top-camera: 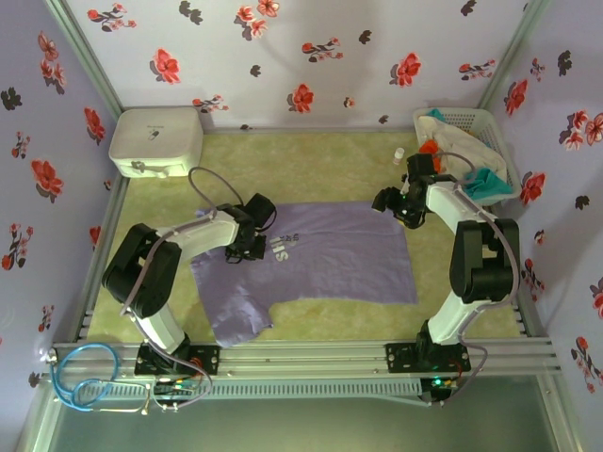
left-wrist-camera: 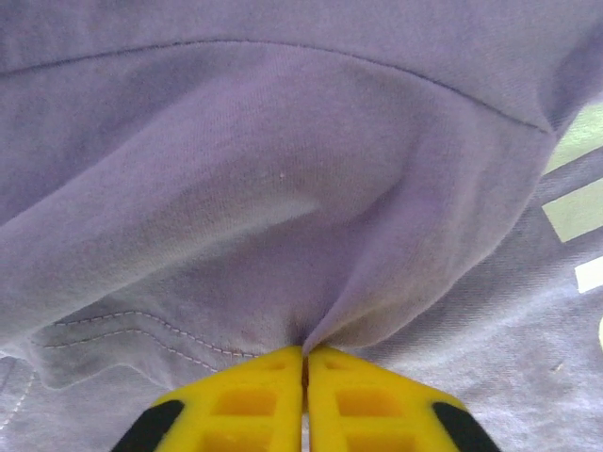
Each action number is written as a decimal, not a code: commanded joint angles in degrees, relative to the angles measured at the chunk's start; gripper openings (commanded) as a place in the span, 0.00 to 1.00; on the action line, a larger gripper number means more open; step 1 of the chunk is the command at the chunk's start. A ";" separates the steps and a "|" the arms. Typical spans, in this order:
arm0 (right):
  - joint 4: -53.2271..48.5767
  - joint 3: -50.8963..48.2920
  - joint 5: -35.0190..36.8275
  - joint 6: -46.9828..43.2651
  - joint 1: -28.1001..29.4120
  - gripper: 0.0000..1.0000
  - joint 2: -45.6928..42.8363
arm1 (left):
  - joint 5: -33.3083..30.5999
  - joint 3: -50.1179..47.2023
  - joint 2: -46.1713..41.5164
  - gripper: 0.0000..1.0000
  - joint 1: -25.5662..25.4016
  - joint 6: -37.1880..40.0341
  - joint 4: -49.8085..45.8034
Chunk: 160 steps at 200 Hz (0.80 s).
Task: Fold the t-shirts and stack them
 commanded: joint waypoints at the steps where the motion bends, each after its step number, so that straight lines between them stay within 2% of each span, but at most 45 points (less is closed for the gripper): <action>1: 0.47 -0.22 0.30 0.60 0.19 0.74 1.13 | -1.65 1.75 0.27 0.02 -0.51 0.28 -2.14; 35: 0.21 -0.03 0.39 0.53 0.10 0.74 1.24 | 0.05 3.85 -1.46 0.00 -0.78 0.56 -6.19; 107: -0.19 -0.36 0.39 0.18 -0.08 0.73 1.50 | 15.21 9.59 -1.67 0.00 -0.43 -1.69 -13.37; 157: -0.52 -0.35 0.54 -0.17 -0.12 0.72 1.33 | 16.80 10.94 1.02 0.00 0.09 -1.82 -17.24; 160: -0.54 -0.28 0.56 -0.18 -0.08 0.72 1.32 | 16.85 10.96 1.19 0.04 0.14 -1.87 -17.33</action>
